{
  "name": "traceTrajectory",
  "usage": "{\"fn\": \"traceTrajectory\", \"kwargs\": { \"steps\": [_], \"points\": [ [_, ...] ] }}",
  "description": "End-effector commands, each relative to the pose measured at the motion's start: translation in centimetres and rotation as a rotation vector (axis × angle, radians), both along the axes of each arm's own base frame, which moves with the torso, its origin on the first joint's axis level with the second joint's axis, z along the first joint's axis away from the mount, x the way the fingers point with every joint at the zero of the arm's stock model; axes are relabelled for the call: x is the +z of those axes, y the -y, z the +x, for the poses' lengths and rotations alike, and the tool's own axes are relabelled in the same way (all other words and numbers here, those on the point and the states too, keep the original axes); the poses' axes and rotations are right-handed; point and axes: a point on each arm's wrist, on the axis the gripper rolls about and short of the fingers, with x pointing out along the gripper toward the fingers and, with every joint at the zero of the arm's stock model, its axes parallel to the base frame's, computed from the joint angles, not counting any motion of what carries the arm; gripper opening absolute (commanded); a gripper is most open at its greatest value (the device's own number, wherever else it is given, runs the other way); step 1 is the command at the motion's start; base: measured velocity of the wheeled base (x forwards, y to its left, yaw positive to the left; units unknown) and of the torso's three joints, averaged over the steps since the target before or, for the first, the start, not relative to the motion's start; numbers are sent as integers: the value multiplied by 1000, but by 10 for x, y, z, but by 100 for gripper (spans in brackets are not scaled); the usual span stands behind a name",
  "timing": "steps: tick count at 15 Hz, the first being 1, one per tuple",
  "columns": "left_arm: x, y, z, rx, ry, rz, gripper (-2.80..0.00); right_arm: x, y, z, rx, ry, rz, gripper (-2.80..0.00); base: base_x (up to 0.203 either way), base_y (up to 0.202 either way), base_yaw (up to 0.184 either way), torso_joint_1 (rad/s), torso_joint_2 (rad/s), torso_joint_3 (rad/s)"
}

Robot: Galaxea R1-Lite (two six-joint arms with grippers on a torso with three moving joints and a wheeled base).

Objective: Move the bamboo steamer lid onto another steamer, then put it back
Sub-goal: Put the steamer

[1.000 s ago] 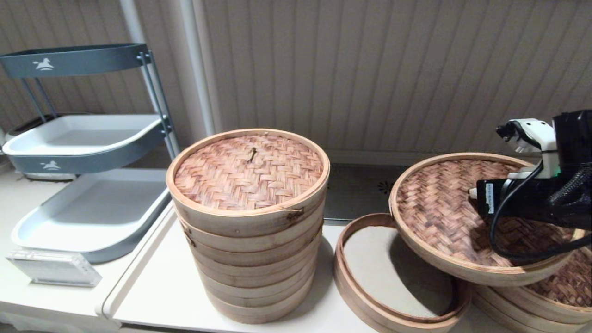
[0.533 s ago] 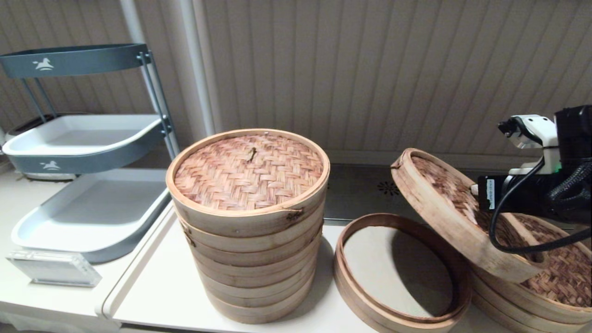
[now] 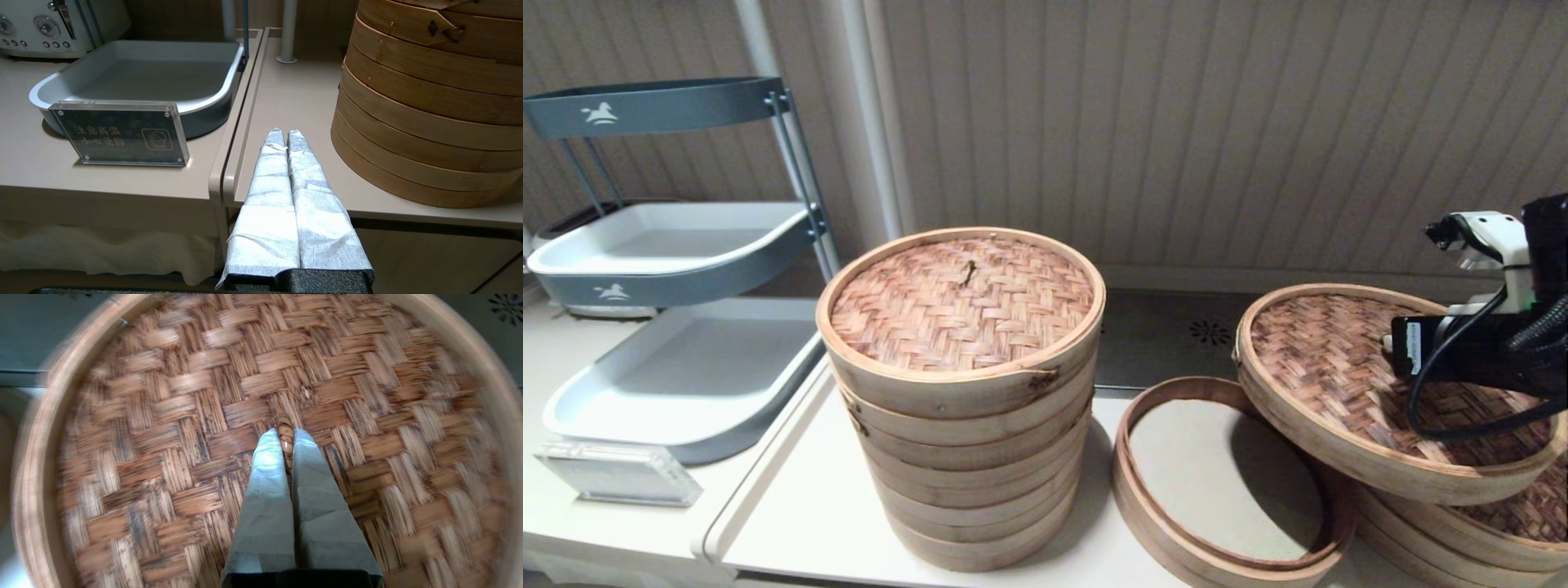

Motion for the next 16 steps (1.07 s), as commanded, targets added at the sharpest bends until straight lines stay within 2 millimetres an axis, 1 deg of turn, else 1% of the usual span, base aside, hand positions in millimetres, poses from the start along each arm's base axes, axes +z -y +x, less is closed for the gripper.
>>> {"fn": "traceTrajectory", "kwargs": {
  "steps": [1,4,6,9,12,14,16],
  "points": [
    [-7,0,2,1,-22,0,-280,-1,13,-1,-50,-4,-5,-280,0,0,0,0,0,0],
    [-7,0,2,-1,-22,0,-280,-5,38,0,-138,-24,-15,-280,0,0,0,0,0,0],
    [-7,0,2,0,-22,0,-280,-9,54,-1,-167,-35,9,-280,0,0,0,0,0,0],
    [-7,0,2,0,-22,0,-280,-19,78,0,-223,-72,46,-280,0,0,0,0,0,0],
    [-7,0,2,1,-22,0,-280,-23,99,-3,-265,-89,62,-280,0,0,0,0,0,0],
    [-7,0,2,1,-22,0,-280,-29,109,-3,-288,-107,58,-280,0,0,0,0,0,0],
    [-7,0,2,1,-21,0,-280,-32,113,-2,-293,-107,60,-280,0,0,0,0,0,0]
  ]
}}
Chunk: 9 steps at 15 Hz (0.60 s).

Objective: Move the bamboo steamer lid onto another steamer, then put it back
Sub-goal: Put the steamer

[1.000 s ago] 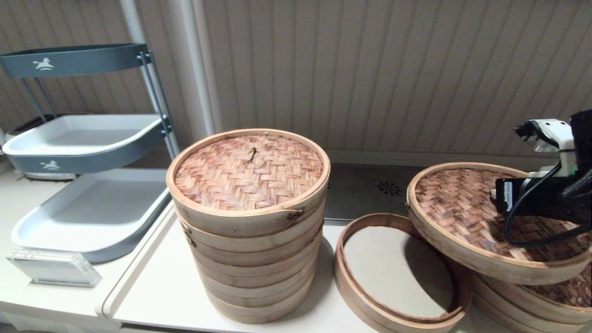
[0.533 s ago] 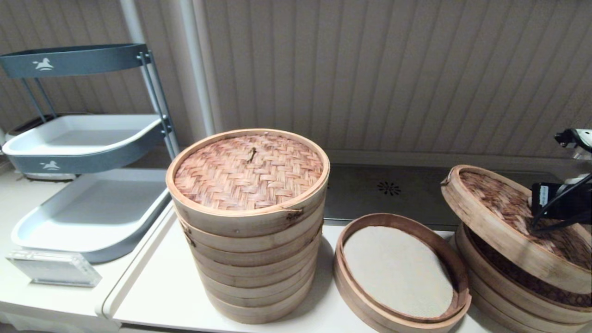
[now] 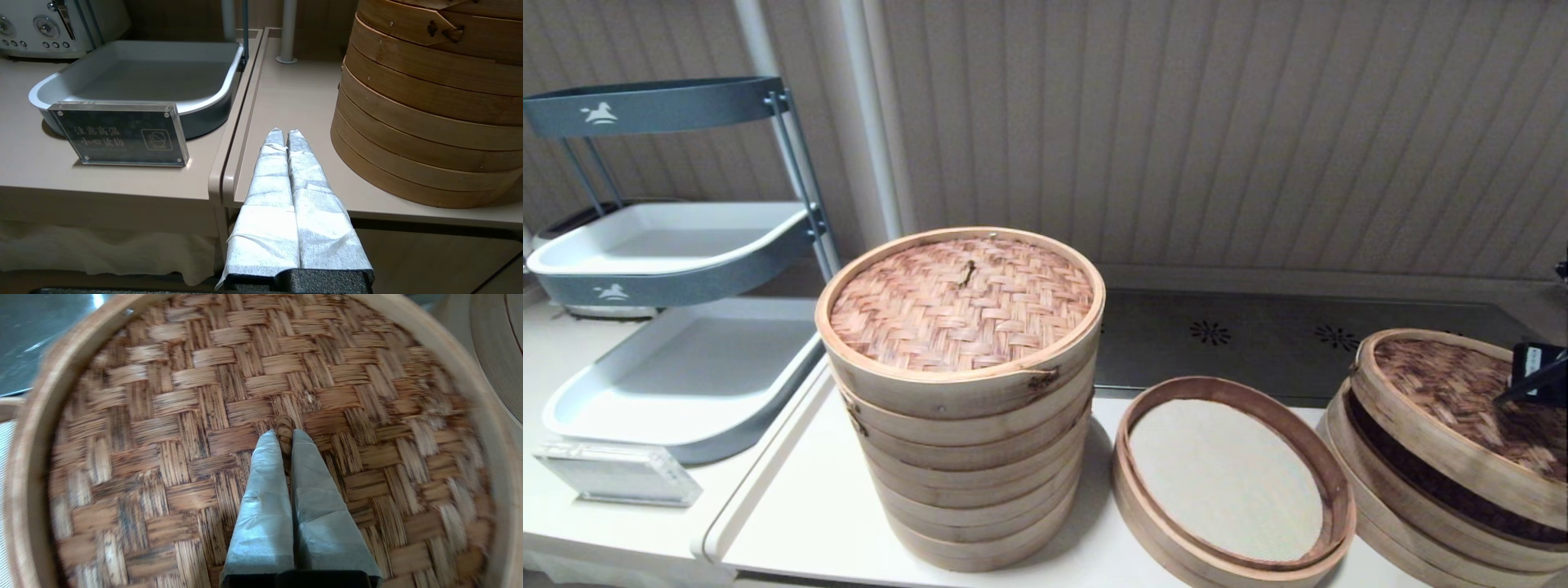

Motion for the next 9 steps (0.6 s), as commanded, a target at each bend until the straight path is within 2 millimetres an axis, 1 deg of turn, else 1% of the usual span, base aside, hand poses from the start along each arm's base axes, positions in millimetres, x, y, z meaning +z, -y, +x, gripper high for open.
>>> {"fn": "traceTrajectory", "kwargs": {
  "steps": [1,4,9],
  "points": [
    [-7,0,2,-1,-22,0,-280,-7,5,3,-13,-19,10,-280,0,0,0,0,0,0],
    [-7,0,2,-1,-22,0,-280,-11,7,7,-12,-30,14,-280,0,0,0,0,0,0],
    [-7,0,2,-1,-22,0,-280,-22,22,7,-43,-28,8,-280,0,0,0,0,0,0]
  ]
}}
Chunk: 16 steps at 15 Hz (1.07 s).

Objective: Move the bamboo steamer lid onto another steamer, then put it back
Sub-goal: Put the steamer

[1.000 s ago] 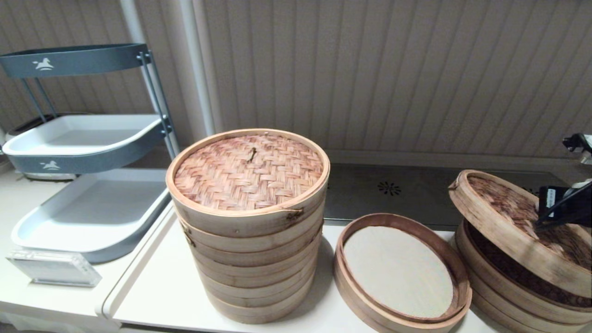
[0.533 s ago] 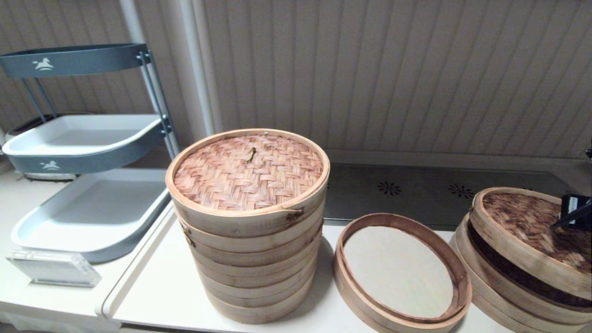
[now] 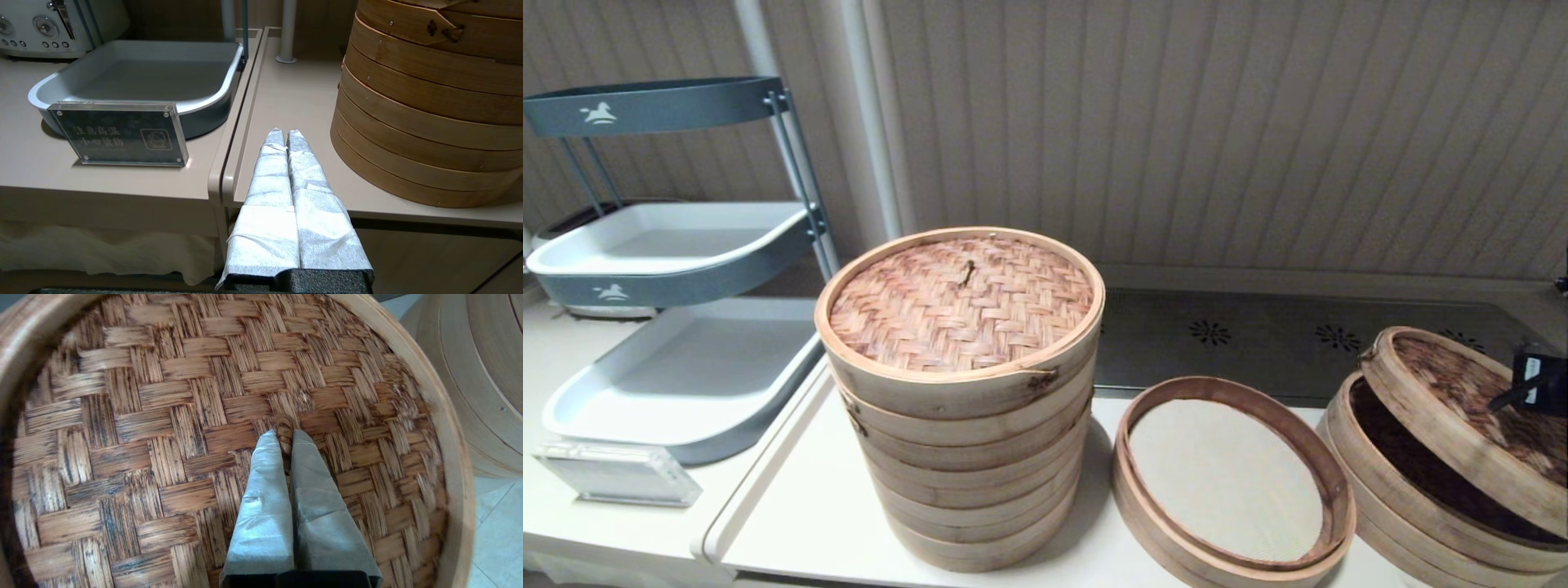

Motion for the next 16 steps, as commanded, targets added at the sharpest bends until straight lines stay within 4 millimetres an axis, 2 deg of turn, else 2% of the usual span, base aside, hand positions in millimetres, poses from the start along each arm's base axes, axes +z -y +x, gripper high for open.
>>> {"fn": "traceTrajectory", "kwargs": {
  "steps": [1,16],
  "points": [
    [-7,0,2,1,-22,0,-280,-5,5,2,-5,-4,-4,-280,0,0,0,0,0,0],
    [-7,0,2,1,-22,0,-280,-17,8,8,6,-28,-11,-280,0,0,0,0,0,0]
  ]
}}
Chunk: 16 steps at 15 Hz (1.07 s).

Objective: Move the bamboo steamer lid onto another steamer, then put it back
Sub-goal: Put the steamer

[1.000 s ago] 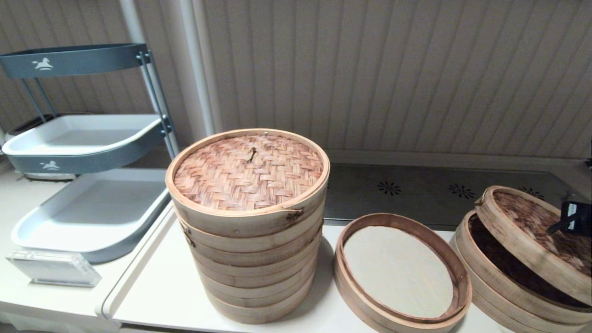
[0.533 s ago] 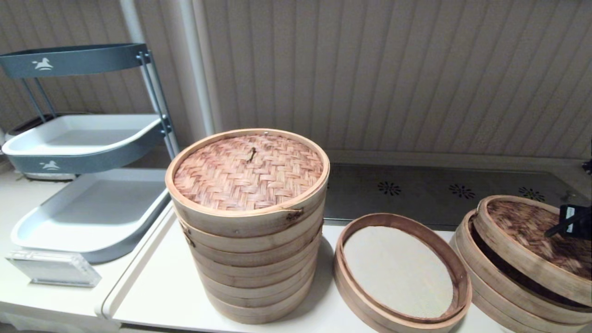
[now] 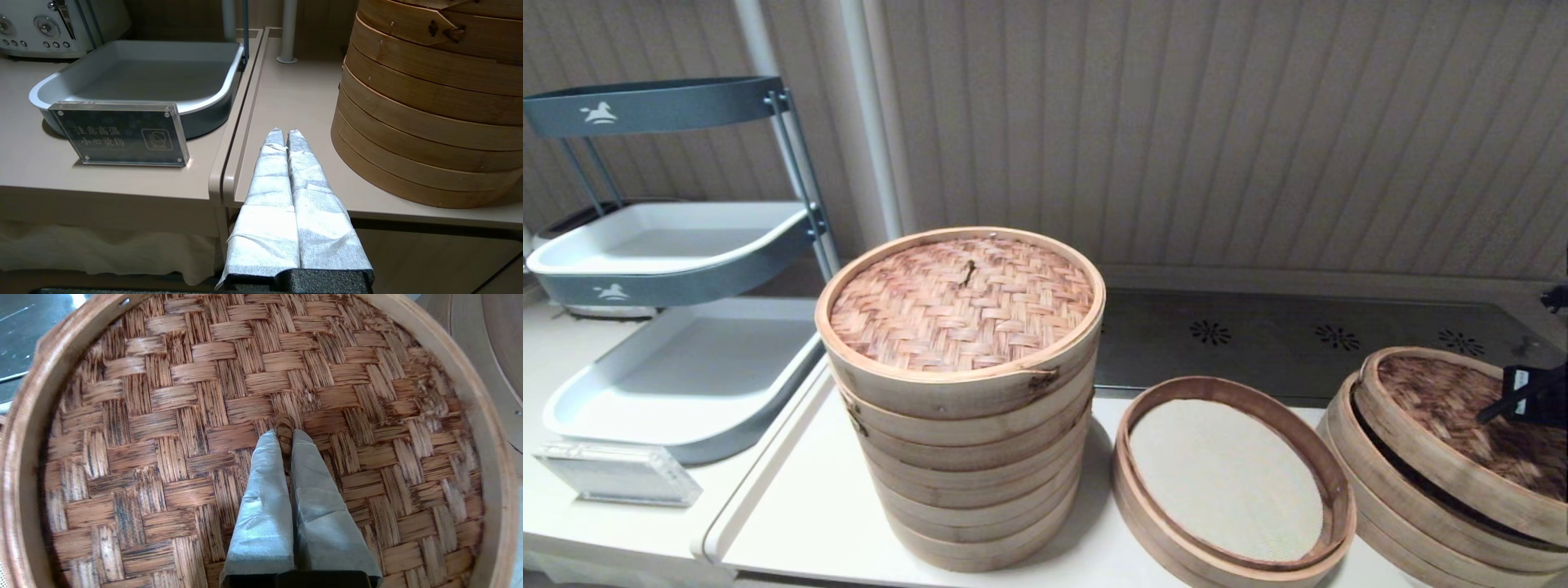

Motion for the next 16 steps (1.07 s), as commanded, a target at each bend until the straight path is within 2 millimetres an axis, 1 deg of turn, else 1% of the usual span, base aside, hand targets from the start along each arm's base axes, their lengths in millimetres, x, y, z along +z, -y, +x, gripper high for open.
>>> {"fn": "traceTrajectory", "kwargs": {
  "steps": [1,10,16],
  "points": [
    [-7,0,2,1,-22,0,-280,-1,0,1,1,-3,-1,-280,0,0,0,0,0,0],
    [-7,0,2,0,-21,0,-280,-5,-3,-3,9,-15,-1,-280,0,0,0,0,0,0],
    [-7,0,2,1,-22,0,-280,-9,-4,-2,14,-16,-1,-280,0,0,0,0,0,0]
  ]
}}
